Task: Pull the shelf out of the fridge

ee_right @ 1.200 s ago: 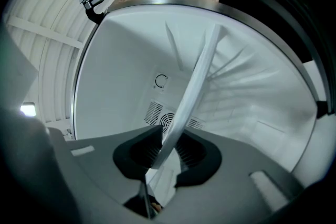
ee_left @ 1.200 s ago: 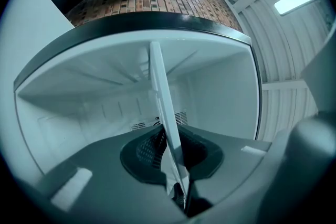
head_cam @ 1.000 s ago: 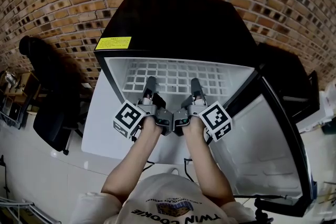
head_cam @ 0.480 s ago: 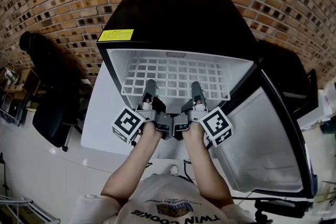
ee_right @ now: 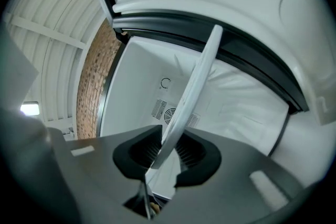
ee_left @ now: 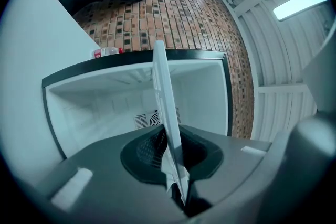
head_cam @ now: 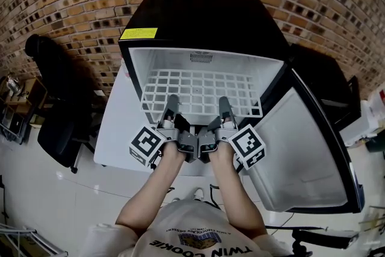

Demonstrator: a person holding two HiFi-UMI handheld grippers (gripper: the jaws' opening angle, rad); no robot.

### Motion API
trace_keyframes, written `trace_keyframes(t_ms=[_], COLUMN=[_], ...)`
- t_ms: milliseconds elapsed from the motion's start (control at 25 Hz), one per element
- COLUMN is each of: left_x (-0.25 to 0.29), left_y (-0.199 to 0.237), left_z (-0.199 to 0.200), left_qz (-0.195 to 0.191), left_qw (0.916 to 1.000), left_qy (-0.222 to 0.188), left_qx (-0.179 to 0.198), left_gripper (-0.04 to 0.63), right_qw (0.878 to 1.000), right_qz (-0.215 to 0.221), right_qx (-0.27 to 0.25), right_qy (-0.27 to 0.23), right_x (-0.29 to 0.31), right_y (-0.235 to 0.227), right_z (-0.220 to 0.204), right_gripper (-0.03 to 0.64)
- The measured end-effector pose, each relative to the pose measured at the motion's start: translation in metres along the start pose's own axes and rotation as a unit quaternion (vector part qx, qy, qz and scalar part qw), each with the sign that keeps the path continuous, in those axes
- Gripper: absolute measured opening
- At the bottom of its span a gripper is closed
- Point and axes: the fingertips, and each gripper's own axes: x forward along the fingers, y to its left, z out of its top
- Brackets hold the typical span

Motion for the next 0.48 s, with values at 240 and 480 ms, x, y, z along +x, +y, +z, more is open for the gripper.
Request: trace_keyframes(t_ms=[240,480], left_x=[-0.013,-0.028], left_y=[-0.004,-0.007], left_z=[-0.003,-0.007], left_qz=[-0.002,-0.002], left_qw=[1.0,1.0], left_qy=[0.002,0.005], left_qx=[-0.001,-0.005], left_gripper=[0.029,0.028], right_qw=[1.0,1.0], right_qz=[0.0,0.0], right_qx=[0.0,-0.001], right_qy=[-0.002,-0.007], right_x=[-0.013,-0.029], right_y=[0.002,0.005], right_z=[-0.002,-0.006], right_gripper=[0.072,0.072])
